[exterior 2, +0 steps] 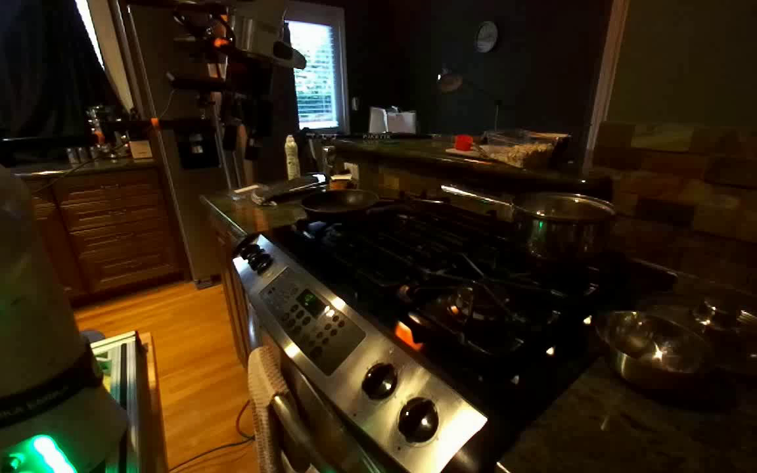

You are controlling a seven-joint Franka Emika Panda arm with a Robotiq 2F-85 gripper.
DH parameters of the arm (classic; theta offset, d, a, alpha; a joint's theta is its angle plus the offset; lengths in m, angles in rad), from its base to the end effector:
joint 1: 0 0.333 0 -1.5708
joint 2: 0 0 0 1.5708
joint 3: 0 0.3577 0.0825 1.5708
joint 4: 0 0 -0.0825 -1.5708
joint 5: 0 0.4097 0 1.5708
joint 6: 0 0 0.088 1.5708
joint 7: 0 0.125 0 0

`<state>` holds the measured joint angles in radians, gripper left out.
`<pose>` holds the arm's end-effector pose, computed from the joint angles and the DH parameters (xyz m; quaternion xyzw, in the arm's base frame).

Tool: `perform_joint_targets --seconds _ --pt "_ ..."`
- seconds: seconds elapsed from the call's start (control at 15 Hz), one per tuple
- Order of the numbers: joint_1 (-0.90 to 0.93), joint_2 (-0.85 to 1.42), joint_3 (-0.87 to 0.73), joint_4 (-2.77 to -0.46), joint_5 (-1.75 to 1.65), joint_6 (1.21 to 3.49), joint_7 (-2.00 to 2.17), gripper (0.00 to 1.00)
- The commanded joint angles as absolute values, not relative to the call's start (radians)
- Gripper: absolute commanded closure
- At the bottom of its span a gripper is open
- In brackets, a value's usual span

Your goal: Move the pan to the right

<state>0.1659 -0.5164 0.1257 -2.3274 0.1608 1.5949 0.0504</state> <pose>0.3502 0.1318 0.5252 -0.9881 -0.0974 0.1153 0.0306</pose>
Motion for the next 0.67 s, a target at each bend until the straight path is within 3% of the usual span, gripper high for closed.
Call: perform_joint_targets --seconds 0.0,0.6 --pt "0.157 -0.516 0.133 -2.325 0.164 1.593 0.047 0.0" --pt "0.149 -0.476 0.141 -2.297 0.069 1.619 -0.004 0.0"
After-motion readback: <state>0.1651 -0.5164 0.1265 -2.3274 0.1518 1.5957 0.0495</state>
